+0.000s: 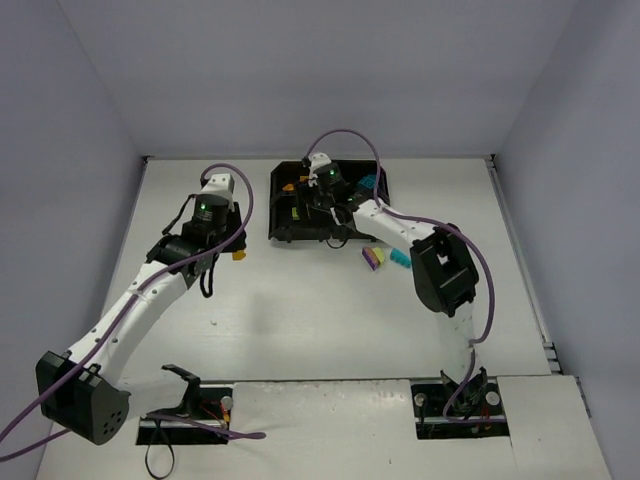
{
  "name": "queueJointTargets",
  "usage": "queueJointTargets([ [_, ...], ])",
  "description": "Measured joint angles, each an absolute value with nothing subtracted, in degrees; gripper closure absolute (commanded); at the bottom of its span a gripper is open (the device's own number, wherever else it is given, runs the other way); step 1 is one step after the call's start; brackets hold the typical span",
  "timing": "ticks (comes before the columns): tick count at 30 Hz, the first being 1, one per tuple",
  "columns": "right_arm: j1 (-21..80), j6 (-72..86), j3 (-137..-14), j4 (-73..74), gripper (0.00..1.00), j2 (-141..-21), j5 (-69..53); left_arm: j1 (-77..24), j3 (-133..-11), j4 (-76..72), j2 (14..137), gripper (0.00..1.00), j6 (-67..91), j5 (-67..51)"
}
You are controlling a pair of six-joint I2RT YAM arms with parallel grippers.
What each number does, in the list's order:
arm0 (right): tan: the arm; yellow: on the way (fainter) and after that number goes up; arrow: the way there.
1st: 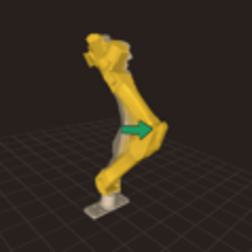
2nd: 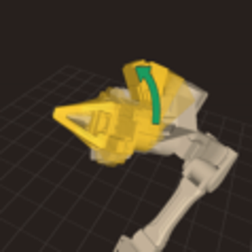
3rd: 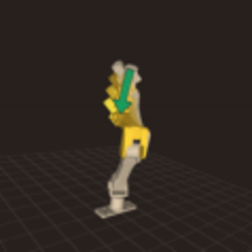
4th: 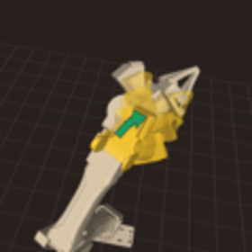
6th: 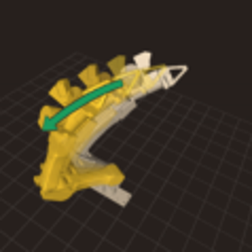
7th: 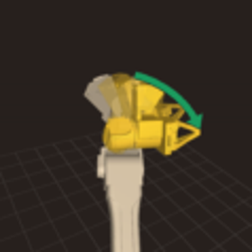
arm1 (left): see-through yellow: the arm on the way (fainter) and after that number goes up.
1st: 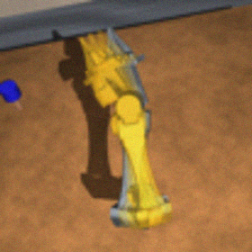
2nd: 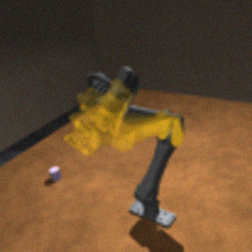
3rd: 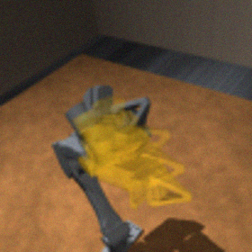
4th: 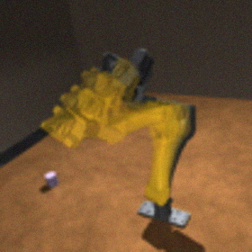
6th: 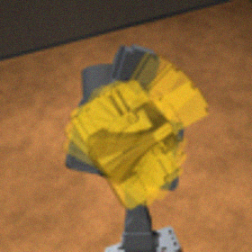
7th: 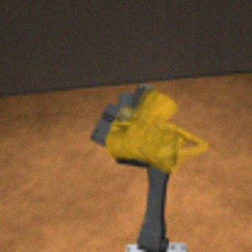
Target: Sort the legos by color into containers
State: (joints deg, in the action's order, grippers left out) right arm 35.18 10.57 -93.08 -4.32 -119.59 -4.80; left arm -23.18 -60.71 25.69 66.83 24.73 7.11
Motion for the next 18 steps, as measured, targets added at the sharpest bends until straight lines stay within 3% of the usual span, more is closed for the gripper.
queueJointTargets([
  [4, 34.81, 10.63, -93.47, -3.44, 0.22, -121.51, -4.80, -22.94, -65.08, 25.65, 70.11, 0.85, 24.80, 6.55],
  [11, 32.47, 10.57, -93.65, -2.87, 0.21, -119.33, -6.02, -22.74, -75.50, 25.17, 80.31, 0.85, 25.08, 4.84],
  [18, 27.00, 10.59, -80.95, -2.98, 0.21, -101.27, -4.82, -22.70, -90.26, 20.67, 94.35, 0.85, 25.58, 3.29],
])
